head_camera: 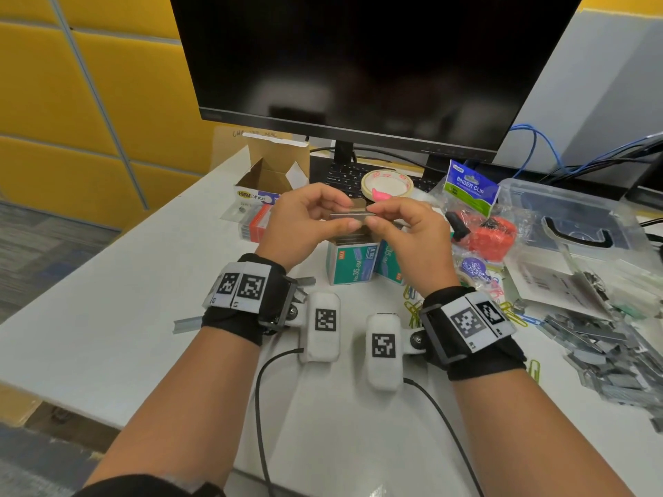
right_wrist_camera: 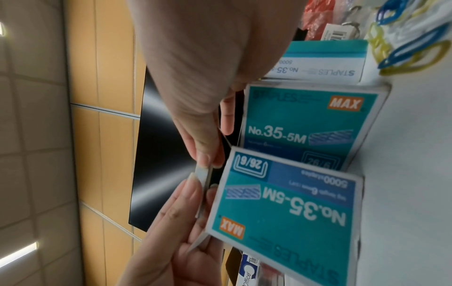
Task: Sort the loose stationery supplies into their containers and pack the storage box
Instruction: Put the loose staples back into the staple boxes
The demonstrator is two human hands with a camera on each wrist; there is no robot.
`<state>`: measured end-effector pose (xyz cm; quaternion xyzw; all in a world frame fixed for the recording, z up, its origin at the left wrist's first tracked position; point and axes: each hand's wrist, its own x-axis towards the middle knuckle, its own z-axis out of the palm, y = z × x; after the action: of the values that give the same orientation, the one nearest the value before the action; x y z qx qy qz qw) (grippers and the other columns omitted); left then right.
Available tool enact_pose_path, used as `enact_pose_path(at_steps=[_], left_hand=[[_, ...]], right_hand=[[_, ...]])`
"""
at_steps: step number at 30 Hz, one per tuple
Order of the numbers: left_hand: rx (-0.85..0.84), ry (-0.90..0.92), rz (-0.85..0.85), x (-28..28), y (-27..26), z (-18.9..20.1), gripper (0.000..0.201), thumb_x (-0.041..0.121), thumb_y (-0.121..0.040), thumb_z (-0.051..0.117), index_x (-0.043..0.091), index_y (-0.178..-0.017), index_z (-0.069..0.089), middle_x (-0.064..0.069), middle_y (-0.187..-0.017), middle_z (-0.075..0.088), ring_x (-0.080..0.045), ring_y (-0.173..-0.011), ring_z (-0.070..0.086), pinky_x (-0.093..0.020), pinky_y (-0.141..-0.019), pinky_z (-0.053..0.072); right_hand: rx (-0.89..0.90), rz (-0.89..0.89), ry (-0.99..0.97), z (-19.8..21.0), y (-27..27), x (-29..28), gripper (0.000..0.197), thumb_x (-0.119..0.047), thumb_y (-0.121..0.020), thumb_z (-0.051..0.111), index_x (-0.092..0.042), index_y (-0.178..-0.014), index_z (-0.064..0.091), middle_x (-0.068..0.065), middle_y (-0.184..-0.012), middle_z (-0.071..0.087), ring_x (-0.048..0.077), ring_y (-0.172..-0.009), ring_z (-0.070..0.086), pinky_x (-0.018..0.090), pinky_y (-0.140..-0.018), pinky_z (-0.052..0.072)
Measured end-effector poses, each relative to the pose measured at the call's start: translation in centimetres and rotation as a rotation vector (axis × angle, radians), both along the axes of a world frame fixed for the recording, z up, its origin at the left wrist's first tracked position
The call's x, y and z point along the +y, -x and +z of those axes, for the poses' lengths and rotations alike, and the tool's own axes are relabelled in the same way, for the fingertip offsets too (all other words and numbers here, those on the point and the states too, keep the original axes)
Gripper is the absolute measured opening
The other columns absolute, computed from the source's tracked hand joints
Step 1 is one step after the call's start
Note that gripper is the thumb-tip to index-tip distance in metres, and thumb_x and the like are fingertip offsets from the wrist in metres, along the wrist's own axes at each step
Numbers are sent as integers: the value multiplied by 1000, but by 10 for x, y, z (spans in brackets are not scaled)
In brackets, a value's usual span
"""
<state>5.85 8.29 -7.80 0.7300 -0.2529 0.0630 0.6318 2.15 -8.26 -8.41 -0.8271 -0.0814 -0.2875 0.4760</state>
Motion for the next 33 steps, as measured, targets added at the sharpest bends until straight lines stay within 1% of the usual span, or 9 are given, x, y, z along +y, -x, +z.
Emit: enact_pose_path(at_steps=[4,8,11,13,18,21,26,29,33], left_hand=[[29,-22,-14,5,-2,1,23,6,-79,71,21,-94,65,-3,-98,69,-16,-92,67,-29,-71,59],[34,-3,71,11,-2,2,18,6,-83,67,19,-96,69,3,-84,68,-5,-77,64,-23,-72,55],[20,-80,113,15,-3,1,16,12,-80,71,22,-92,71,14,-75,67,-11,-78,59,-35,-78,50],[24,-115,118,17,-3,0,17,12,-79,72,23,-93,71,12,-75,67,-13,-79,57,-40,-79,48],[13,-164,132,16,-1,0,14,14,-81,71,27,-86,70,11,-77,66,-5,-72,53,-30,-74,45],[51,-172,148,14,-3,-2,9,16,-85,67,24,-90,68,13,-84,63,-4,-74,53,-25,-74,46],[191,-196,77,9,-1,-2,7,13,-91,58,20,-94,58,4,-96,58,-20,-91,64,-34,-77,58],[175,-196,63,7,3,1,17,8,-92,56,25,-87,57,-5,-101,59,-23,-94,66,-37,-72,60],[117,-190,23,7,7,3,25,3,-91,55,25,-80,59,-8,-100,61,-23,-92,67,-35,-71,60]], right_hand=[[14,-39,-63,1,1,0,12,-15,-83,68,-24,-91,70,-3,-88,68,20,-94,61,42,-86,49],[31,-47,-84,3,1,0,12,-13,-83,68,-23,-90,71,-6,-86,66,19,-94,59,39,-87,48],[32,-49,-47,2,2,0,12,-12,-83,68,-20,-91,72,-7,-87,66,19,-95,59,39,-87,48],[43,-41,-8,2,1,-1,13,-12,-84,67,-19,-93,72,-6,-88,66,20,-97,58,40,-88,48],[82,-48,69,2,0,-3,14,-13,-84,67,-22,-94,72,-6,-91,67,20,-100,57,40,-90,48],[93,-53,78,1,-1,-3,16,-13,-83,68,-25,-93,71,-7,-91,66,20,-101,56,40,-90,47],[90,-60,101,2,0,0,15,-12,-83,69,-23,-93,69,-6,-89,65,15,-97,58,19,-81,47],[89,-50,91,4,1,4,16,-11,-83,68,-26,-86,62,-3,-87,66,15,-93,60,30,-81,51],[87,-100,167,5,1,5,13,-12,-82,68,-24,-79,67,-5,-83,65,19,-93,56,34,-80,48]])
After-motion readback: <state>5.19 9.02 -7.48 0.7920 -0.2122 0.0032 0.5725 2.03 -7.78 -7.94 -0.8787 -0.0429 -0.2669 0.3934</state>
